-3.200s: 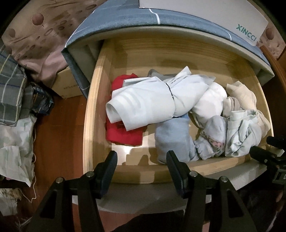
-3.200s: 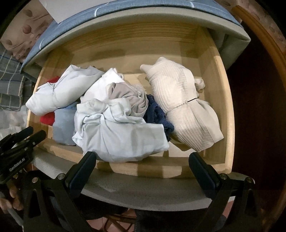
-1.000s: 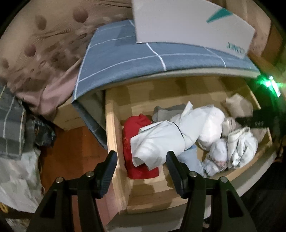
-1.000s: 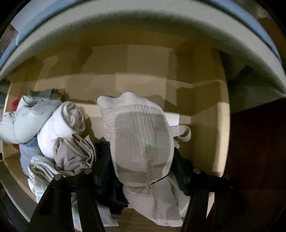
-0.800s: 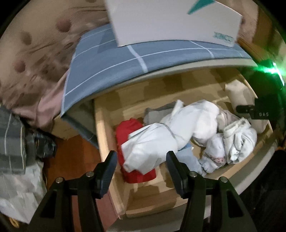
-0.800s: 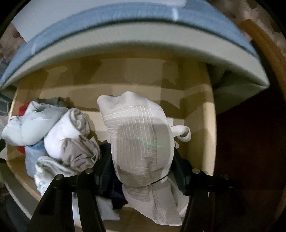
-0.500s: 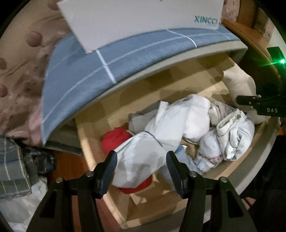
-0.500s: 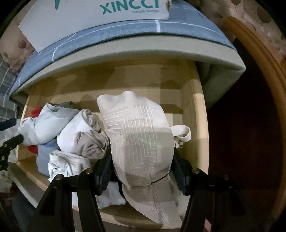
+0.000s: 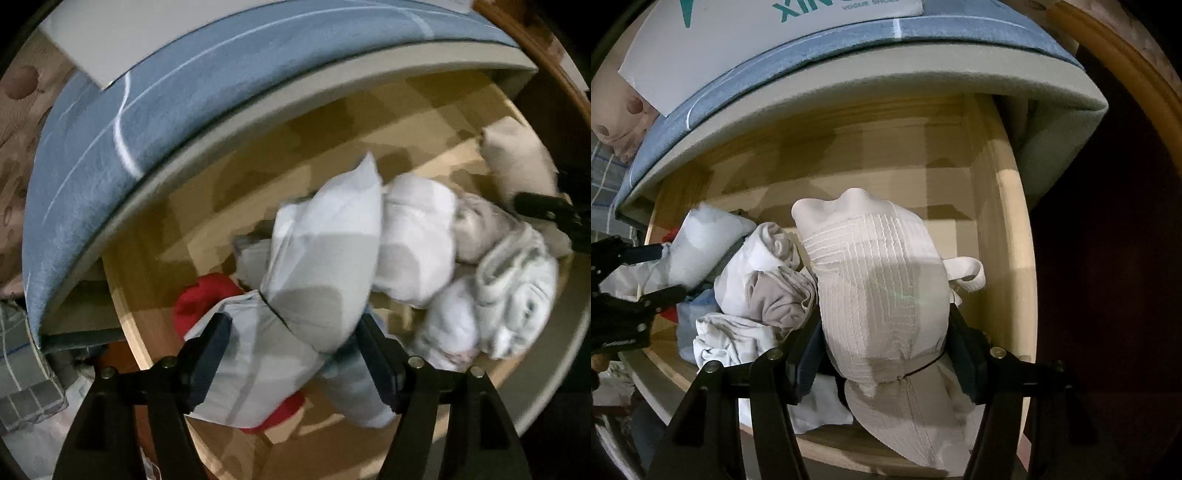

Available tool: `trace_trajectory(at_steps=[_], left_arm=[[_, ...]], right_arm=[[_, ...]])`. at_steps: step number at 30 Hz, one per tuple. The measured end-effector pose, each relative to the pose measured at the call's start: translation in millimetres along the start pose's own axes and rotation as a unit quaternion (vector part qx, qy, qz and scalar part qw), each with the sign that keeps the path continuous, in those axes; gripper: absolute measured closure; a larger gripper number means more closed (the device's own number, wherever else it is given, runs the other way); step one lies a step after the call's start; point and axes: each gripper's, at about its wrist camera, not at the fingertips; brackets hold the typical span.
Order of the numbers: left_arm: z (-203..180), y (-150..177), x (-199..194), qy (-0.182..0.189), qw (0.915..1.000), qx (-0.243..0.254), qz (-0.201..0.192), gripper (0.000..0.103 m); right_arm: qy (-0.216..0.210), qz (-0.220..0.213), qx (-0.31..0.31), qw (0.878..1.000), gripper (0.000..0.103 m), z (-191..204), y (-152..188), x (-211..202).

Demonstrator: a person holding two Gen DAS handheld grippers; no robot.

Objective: Take underwear out of drawer
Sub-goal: 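Grasp white-grey rolled underwear with left tool while right grasps cream ribbed underwear, then lift the white-grey underwear with left tool into the white box, release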

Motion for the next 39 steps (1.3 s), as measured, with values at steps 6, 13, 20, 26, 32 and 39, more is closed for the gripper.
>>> trace_trajectory(at_steps=[6,13,20,26,32,39], left_arm=[[13.8,-1.0,3.3,0.023,0.9965,-0.077,-0.02,0.026],[4.7,-1.1,8.7,0.008,0.9967,-0.078,-0.021,0.026],[4.0,6.4,5.0,0.04,0.991,-0.124,-0.027,0.046],[8.0,16.5,-9.8,0.063,0.9867,-0.147,-0.031,0.065],[21.7,15.7,-10.5,0.088,0.9826,-0.162,-0.024,0.069],[39.7,29.8,-25.9,0.143,0.9647,-0.221,-0.002,0.07]], right_arm=[[0.01,0.006,-0.013,1.0,0.044,8.2,-4.1,9.4],[-0.002,0.006,-0.002,1.0,0.044,1.2,-8.0,2.9],[-0.007,0.007,0.003,1.0,0.044,-3.9,-9.7,6.6],[-0.015,0.007,0.012,1.0,0.044,-8.2,-10.6,6.1],[-0.014,0.007,0.011,1.0,0.044,-6.6,-11.6,7.6],[-0.018,0.008,0.014,1.0,0.044,-6.4,-14.1,10.2]])
Point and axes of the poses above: each gripper's, at about its wrist camera, not at the fingertips, and x roughly the way its jaws point, z to its left, y to its underside, and after that the axes turned 6 degrees about -y, right-handed
